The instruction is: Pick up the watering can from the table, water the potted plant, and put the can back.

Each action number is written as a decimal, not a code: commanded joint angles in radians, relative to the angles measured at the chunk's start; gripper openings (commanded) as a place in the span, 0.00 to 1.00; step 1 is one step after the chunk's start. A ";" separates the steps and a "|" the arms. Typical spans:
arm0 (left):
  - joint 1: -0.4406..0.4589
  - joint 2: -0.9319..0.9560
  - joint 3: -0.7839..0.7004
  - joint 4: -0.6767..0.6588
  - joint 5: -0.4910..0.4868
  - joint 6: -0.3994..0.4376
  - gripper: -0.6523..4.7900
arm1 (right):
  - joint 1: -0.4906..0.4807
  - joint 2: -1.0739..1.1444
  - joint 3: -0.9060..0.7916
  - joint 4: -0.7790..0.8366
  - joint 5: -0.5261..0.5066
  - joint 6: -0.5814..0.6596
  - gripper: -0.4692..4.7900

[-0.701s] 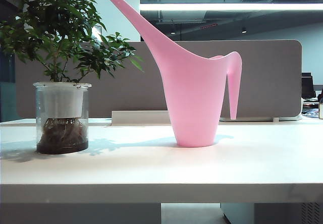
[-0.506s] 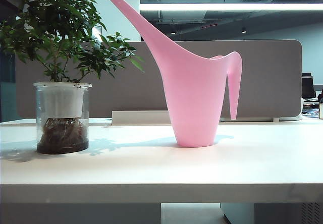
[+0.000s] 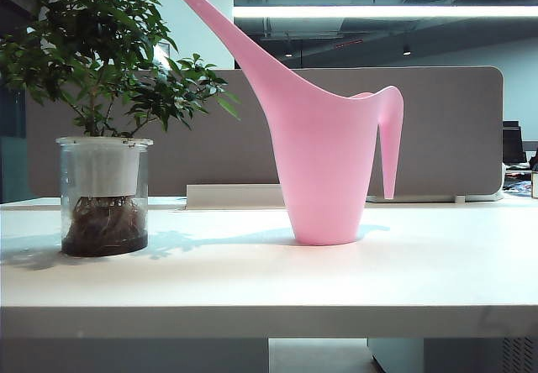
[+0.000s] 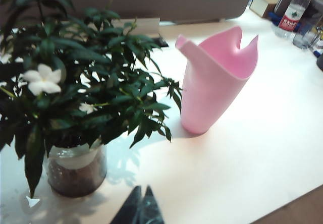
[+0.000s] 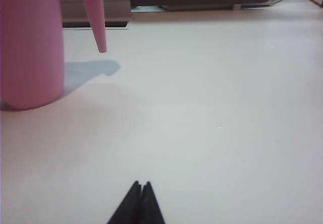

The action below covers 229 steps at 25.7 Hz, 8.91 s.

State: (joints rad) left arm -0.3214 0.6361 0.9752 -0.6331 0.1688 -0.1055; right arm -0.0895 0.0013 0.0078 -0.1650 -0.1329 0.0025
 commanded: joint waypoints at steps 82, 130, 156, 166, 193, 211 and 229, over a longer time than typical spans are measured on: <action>0.001 0.000 0.003 -0.091 -0.008 0.183 0.13 | 0.126 2.031 1.148 1.021 -0.487 -0.108 0.67; 0.001 0.000 0.003 -0.091 -0.008 0.183 0.13 | 0.476 1.572 1.455 0.581 0.199 -1.110 0.08; 0.001 -0.002 0.003 -0.091 -0.008 0.183 0.13 | 0.311 1.629 0.919 1.063 0.241 -0.140 0.08; 0.001 -0.001 0.003 -0.091 -0.008 0.183 0.13 | 0.233 1.824 0.828 1.325 0.149 -0.076 0.08; 0.001 0.000 0.003 -0.092 -0.008 0.183 0.13 | 0.233 1.412 0.552 1.120 0.114 -0.029 0.50; 0.001 -0.001 0.002 -0.092 -0.003 0.183 0.13 | 0.235 0.535 0.062 0.649 0.103 -0.005 0.09; 0.010 -0.260 -0.392 -0.016 -0.034 0.183 0.13 | 0.239 0.437 0.040 0.072 0.096 0.080 0.09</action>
State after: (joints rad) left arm -0.3176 0.4019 0.6254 -0.6720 0.1379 0.0780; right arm 0.1486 0.4393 0.0452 -0.0895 -0.0319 0.0795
